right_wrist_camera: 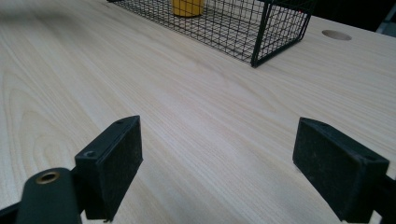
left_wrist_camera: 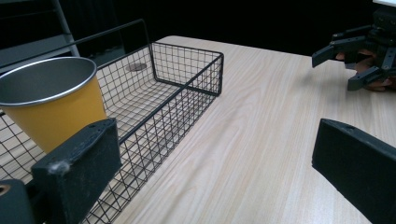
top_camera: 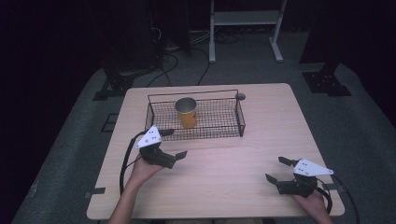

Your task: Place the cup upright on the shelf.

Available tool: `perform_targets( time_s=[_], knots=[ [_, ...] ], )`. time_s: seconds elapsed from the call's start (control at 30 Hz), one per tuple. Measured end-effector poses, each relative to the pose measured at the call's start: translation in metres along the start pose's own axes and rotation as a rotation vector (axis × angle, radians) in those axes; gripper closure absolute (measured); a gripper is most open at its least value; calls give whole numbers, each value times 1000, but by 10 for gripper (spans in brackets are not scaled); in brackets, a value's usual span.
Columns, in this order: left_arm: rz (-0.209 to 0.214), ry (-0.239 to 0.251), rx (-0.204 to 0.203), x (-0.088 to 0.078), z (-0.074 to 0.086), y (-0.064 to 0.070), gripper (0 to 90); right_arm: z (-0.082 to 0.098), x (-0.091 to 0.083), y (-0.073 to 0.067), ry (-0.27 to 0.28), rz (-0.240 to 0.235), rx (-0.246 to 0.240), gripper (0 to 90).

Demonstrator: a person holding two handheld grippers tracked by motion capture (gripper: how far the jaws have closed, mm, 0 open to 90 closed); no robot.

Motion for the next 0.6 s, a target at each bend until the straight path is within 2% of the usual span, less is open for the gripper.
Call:
perform_targets(
  time_s=[0.23, 0.4, 0.6],
  knots=[
    [-3, 6, 11, -6, 0, 5, 3, 0, 0, 0, -1, 1, -1, 148],
    [9, 15, -7, -8, 2, 10, 2, 0, 0, 0, -2, 1, -3, 148],
    [0, 28, 13, -12, -1, 15, 0, 0, 0, 0, -2, 1, -4, 148]
  ],
)
Point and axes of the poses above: each handheld gripper's, and its own axes: x roughly forward along the jaws, z roughly out of its underside, y roughly to its right, the point moved 5 cm from there along x, roughly forward along the jaws, and after that the axes turned 14 degrees about y, right-handed, at the moved point
